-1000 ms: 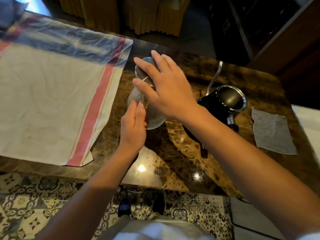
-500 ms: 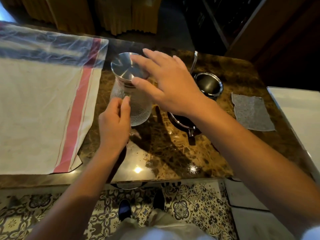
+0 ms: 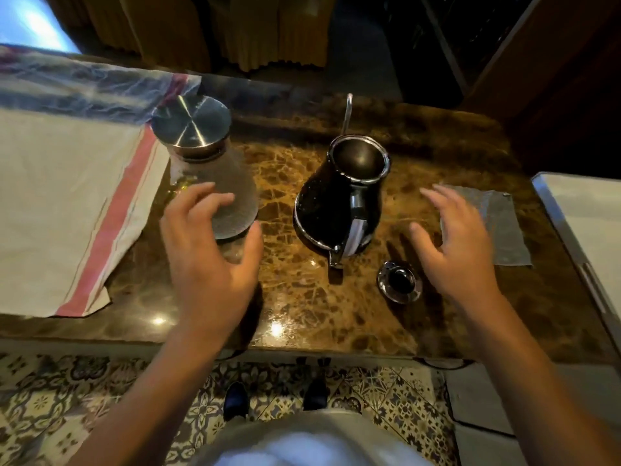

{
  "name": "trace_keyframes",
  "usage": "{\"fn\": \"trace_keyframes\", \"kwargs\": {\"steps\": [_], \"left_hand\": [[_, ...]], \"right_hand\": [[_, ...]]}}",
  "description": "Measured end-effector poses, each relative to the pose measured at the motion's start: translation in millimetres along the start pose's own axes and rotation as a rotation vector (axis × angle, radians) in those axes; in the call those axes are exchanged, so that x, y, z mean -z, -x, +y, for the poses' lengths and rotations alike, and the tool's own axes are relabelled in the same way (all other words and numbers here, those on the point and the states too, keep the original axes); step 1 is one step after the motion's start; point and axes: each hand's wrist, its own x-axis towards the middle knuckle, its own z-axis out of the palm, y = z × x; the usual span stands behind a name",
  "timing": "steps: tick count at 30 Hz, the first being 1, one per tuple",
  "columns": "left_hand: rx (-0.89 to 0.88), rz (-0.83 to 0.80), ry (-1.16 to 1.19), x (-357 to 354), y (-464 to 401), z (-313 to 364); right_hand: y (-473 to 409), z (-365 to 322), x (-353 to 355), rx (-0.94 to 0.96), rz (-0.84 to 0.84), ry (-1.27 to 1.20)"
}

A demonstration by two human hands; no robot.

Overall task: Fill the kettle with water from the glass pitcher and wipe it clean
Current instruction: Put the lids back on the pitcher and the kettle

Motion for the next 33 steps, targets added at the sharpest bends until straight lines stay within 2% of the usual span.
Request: {"fn": "trace_keyframes", "kwargs": {"steps": [6,9,13,16,19,25,30,33], "left_hand": [[0.168,-0.163,0.155,-46,23,40],[0.247,-0.216,0.201,-65,27,55],[0.214,-0.22,0.244,-80,27,73],[0.127,-0.23,0.185,-89,29,78],[0.101,-0.232,0.152,-92,29,76],[0.096,-0.282,0.16,-92,24,80],[0.093,-0.294,0.173,-95,22,75],[0.075,-0.333,0.19,-94,17,70]], "right_hand": [[31,54,-24,-0.084,-0.218,-0.011],[41,63,-34,-0.11,-0.256,-0.042],[47,72,-44,-0.022,-0.189,-0.062],[51,73,-48,0.035,-0.134,-0.099],[54,71,-51,0.078,-0.155,-0.124],[53,67,-51,0.05,-0.249,-0.171],[50,69,-52,0.059,-0.261,-0.253],[33,64,-41,0.07,-0.199,-0.27]]}}
